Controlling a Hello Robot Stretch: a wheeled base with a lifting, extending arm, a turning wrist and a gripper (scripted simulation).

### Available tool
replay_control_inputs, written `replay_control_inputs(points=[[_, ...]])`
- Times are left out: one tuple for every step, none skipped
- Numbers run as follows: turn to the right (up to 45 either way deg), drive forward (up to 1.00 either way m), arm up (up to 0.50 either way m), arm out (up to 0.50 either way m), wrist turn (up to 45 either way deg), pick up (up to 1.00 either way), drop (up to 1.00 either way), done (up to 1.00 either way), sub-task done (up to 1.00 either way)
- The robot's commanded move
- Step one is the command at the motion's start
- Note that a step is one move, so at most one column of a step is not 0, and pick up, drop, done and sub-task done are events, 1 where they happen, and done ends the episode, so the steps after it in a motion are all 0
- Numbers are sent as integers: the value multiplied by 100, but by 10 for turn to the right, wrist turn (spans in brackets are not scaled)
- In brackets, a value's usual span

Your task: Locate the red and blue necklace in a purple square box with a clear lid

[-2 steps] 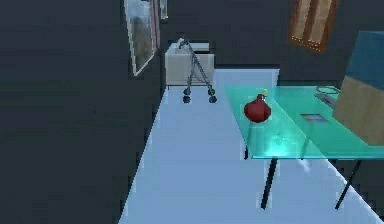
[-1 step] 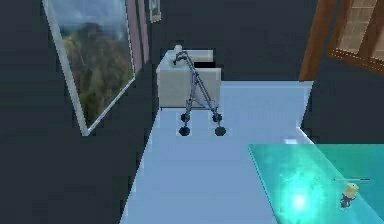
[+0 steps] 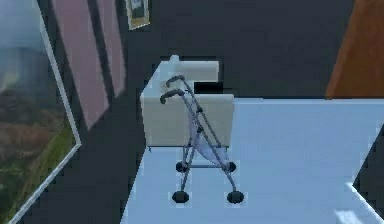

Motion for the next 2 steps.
replay_control_inputs(points=[[90, 0, 0, 0, 0, 0, 0, 0, 0], [0, 10, 0, 0, 0, 0, 0, 0, 0]])
